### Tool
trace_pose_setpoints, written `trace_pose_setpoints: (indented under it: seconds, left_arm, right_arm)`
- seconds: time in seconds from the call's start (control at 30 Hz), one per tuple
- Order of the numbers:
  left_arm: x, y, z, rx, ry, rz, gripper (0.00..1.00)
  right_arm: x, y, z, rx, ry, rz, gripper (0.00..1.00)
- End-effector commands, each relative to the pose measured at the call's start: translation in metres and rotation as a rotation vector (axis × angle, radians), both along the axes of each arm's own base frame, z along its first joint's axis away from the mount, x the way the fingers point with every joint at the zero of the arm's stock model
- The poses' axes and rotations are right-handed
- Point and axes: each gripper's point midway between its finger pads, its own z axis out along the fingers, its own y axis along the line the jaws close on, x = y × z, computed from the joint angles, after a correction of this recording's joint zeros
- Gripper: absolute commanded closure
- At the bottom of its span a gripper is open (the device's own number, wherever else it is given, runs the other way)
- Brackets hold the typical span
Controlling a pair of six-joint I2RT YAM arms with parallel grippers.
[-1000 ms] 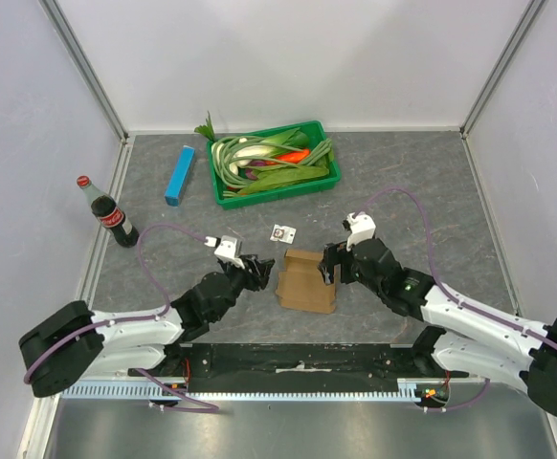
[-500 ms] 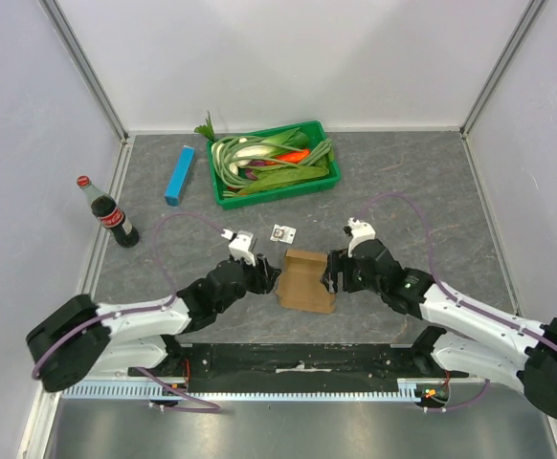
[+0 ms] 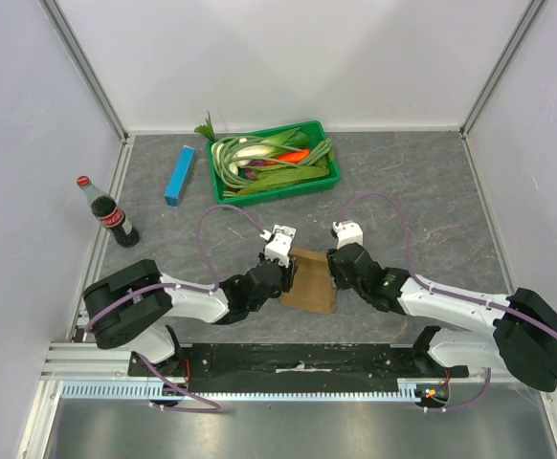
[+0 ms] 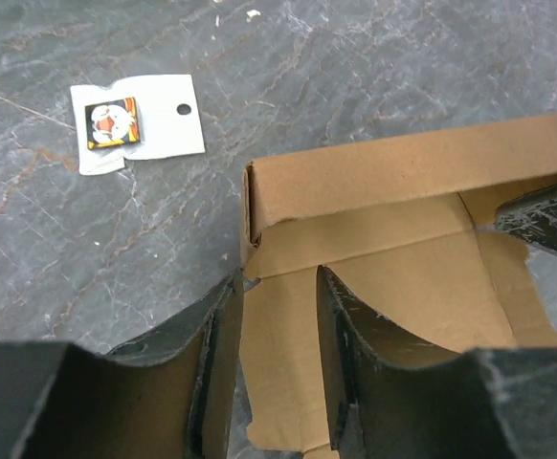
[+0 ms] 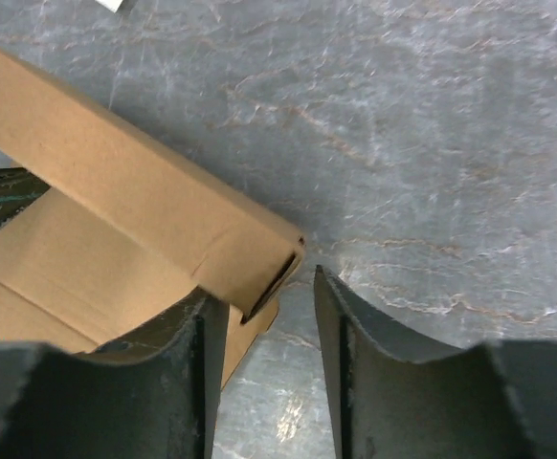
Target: Fold the paper box
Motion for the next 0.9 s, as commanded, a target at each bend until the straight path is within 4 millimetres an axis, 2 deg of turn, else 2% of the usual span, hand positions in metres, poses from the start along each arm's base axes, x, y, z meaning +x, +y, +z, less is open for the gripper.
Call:
trace_pose_setpoints:
  seconds: [0.0, 0.17, 0.47, 0.63, 0.87]
  left_arm:
    - [0.021, 0.0, 0.018, 0.023, -0.12, 0.092, 0.6]
    - [0.025, 0.002, 0.013, 0.064, -0.135, 0.119, 0.64]
    - [0.03, 0.009, 0.01, 0.086, -0.155, 0.167, 0.62]
    - [0.034, 0.003, 0.01, 0.086, -0.164, 0.173, 0.66]
    - [0.04, 0.006, 0.009, 0.12, -0.188, 0.22, 0.67]
  right_arm:
    - [0.027, 0.003, 0.032, 0.034, -0.157, -0.124, 0.56]
    - [0.032, 0.002, 0.032, 0.001, -0.172, -0.146, 0.66]
    - [0.033, 0.005, 0.031, -0.014, -0.161, -0.155, 0.8]
    - [0.031, 0.008, 0.026, -0.028, -0.148, -0.163, 0.84]
    - [0.031, 0.012, 0.026, -0.04, -0.143, -0.177, 0.91]
